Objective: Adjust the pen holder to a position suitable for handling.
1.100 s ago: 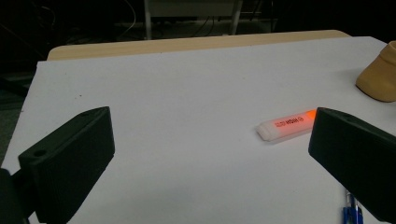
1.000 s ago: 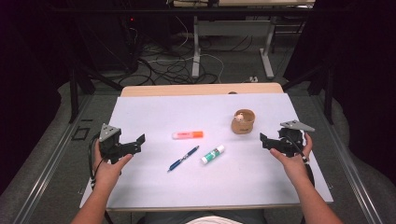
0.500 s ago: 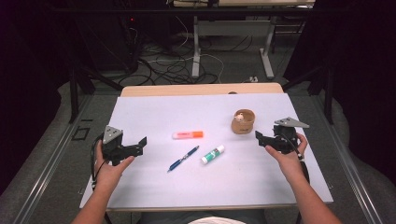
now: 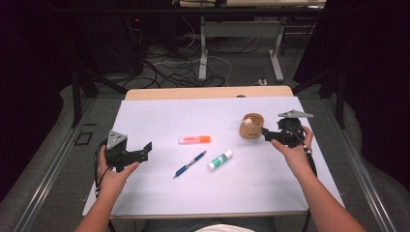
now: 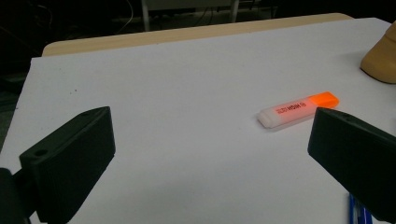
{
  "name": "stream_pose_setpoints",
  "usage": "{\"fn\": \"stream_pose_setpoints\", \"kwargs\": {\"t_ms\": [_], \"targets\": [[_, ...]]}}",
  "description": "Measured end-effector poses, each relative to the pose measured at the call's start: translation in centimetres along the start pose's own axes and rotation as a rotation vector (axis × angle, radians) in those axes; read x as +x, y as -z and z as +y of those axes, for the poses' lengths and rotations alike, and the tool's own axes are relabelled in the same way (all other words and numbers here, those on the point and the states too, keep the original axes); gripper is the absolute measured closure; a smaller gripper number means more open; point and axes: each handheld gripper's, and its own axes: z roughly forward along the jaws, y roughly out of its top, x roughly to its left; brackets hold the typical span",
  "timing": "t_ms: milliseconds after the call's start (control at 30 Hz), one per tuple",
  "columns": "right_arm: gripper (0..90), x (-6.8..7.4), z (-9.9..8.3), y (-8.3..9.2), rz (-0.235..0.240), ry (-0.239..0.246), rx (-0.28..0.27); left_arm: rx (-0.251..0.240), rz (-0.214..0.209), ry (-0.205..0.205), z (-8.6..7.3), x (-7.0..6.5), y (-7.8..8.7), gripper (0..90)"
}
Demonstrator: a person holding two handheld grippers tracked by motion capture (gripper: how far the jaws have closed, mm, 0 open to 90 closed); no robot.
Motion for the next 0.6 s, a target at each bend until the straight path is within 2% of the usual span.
{"fn": "stream_pose_setpoints", "kwargs": {"t_ms": [233,367,433,467,500,600], "targets": [[33.8,0.0,2.6,-1.5,0.001,0.014,0.067,0.004,0.002,-0.004,-0.1,0.0,-0.2,0.7],[34.5,-0.1,3.4,-2.1,0.008,0.017,0.090,0.004,0.002,-0.005,-0.2,0.0,-0.1,0.7],[35.3,-0.2,4.0,-2.7,0.008,0.006,0.124,0.005,0.003,-0.005,-0.2,0.0,-0.2,0.8],[35.3,-0.2,4.0,-2.7,0.008,0.006,0.124,0.006,0.003,-0.005,-0.2,0.0,-0.2,0.8],[35.9,-0.4,4.4,-3.1,0.008,-0.018,0.152,0.007,0.003,-0.005,-0.2,0.0,-0.2,0.8],[36.7,-0.5,4.8,-3.5,0.004,-0.029,0.168,0.011,0.001,-0.008,-0.2,0.0,-0.2,0.7]]}}
